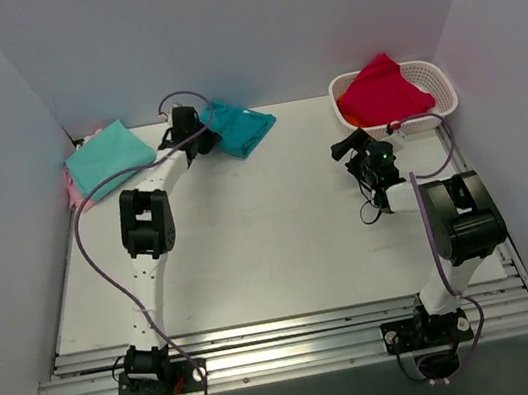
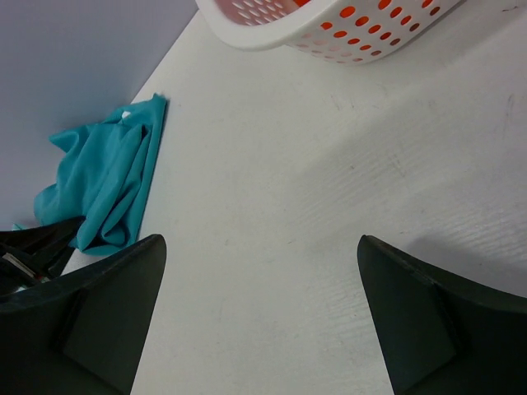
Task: Fold and stack the t-shirts
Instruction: Put the neatly folded tshirt into the corner of the board with the left arm
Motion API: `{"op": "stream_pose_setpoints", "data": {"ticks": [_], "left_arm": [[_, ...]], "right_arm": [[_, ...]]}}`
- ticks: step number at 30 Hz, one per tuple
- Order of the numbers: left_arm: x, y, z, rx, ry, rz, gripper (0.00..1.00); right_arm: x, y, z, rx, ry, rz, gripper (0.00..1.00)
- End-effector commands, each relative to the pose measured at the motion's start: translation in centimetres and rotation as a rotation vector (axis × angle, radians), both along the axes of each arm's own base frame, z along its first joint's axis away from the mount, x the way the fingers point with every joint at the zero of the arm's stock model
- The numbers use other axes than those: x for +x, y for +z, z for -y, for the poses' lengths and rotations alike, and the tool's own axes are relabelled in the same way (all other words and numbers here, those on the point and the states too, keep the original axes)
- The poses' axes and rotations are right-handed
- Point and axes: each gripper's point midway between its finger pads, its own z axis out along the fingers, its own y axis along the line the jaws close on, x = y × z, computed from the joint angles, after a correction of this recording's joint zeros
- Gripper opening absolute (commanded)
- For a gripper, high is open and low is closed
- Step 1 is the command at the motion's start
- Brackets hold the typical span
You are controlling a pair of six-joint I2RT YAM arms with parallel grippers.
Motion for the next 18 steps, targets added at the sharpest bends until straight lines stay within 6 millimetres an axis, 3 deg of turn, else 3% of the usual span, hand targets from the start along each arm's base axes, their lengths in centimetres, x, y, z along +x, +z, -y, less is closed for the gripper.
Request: {"op": "stream_pose_setpoints", "data": {"ticks": [1,2,4,5,8,10,11,12,15,16,18], "left_arm": [[1.6,8.5,-6.9,0.223,-0.065,0.137,0.02],[2.0,9.8,-9.4,0.248,-0.046,0.149,0.02],[2.2,11.3,-11.7,0.315,-0.069,0.179,0.02],[2.6,12.4,-14.1,0.337,-0.050,0.191,0.02],[2.7,12.9,-17.9,0.437,-0.076,0.192,0.02],[3.2,14.3,-23.4,0.510,-0.028,0.201,0.02],[2.8,14.3,-25.1,0.516,-0.002,0.178,0.02],[2.5,14.8,-28.5,0.503,0.056,0.164,0.02],[0.9,15.0,-32.5,0.469,0.129,0.134,0.02],[0.2,14.9,-34.7,0.466,0.181,0.115,0.02],[-0.6,16.0,-36.4,0.445,0.254,0.129,0.05]], "right_arm": [[0.5,3.7,-0.6,0.039,0.028,0.108,0.97],[0.5,3.6,-0.8,0.044,0.031,0.110,0.97],[0.7,3.4,-1.1,0.059,0.046,0.113,0.97],[0.7,3.4,-1.3,0.065,0.054,0.114,0.97],[0.8,2.9,-1.8,0.088,0.074,0.110,0.96],[0.9,2.8,-1.9,0.099,0.077,0.114,0.96],[0.9,2.6,-2.1,0.104,0.085,0.113,0.96],[1.1,2.8,-2.4,0.118,0.092,0.123,0.96],[1.4,2.3,-3.0,0.137,0.117,0.119,0.95],[1.5,2.2,-3.1,0.147,0.119,0.119,0.95],[1.6,1.8,-3.4,0.161,0.132,0.118,0.95]]}}
